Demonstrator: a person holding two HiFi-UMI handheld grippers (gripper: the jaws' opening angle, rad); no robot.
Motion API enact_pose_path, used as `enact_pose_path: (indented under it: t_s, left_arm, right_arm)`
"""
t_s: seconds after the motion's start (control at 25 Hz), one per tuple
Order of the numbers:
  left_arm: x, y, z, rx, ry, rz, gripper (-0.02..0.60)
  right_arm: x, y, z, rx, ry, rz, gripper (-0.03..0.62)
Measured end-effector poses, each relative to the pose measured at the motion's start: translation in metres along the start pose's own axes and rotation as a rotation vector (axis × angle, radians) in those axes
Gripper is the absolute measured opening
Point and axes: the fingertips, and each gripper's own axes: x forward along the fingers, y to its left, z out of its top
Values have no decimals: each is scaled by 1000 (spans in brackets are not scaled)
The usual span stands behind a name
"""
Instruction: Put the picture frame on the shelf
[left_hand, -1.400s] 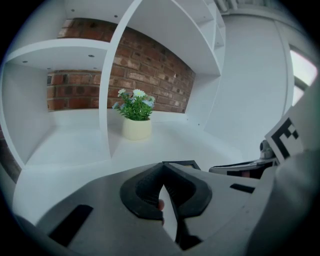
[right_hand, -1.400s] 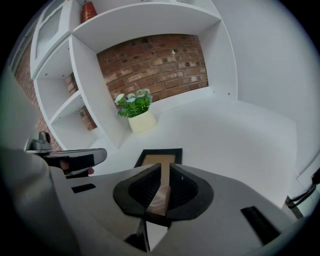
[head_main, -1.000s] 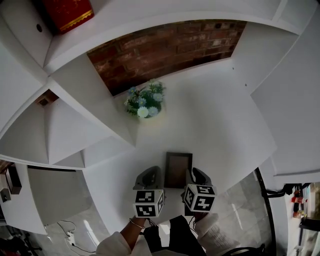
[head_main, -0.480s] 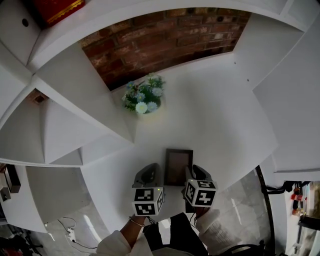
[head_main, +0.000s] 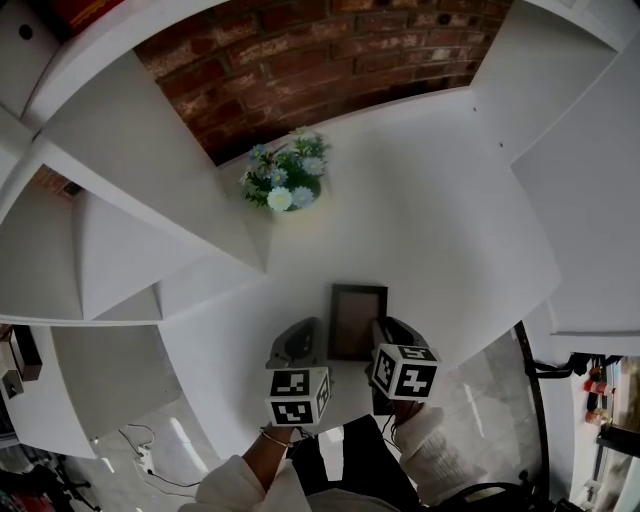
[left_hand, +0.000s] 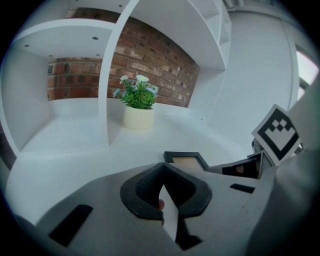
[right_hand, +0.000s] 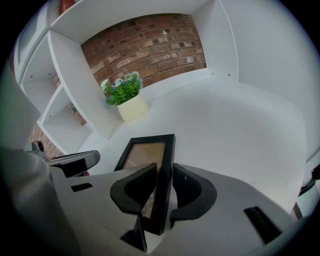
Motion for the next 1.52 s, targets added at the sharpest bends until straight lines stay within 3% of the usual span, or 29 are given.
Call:
enact_pose_path:
  t_s: [0.4, 0.72, 1.16, 1.52]
  left_arm:
    - [-1, -1, -11, -6, 18, -6, 5]
    - [-5, -5, -8, 4, 8, -10, 5]
    - [-19, -4, -1, 20, -14, -1, 5]
    - [-43, -10, 27, 56, -80, -18, 5]
  right_arm:
    - [-1, -1, 0, -13, -10, -10, 84]
    - [-2, -3, 0, 49, -25, 23, 74]
    - [-20, 5, 17, 41, -118, 27, 72]
    - [-56, 17, 45, 31, -220, 22, 72]
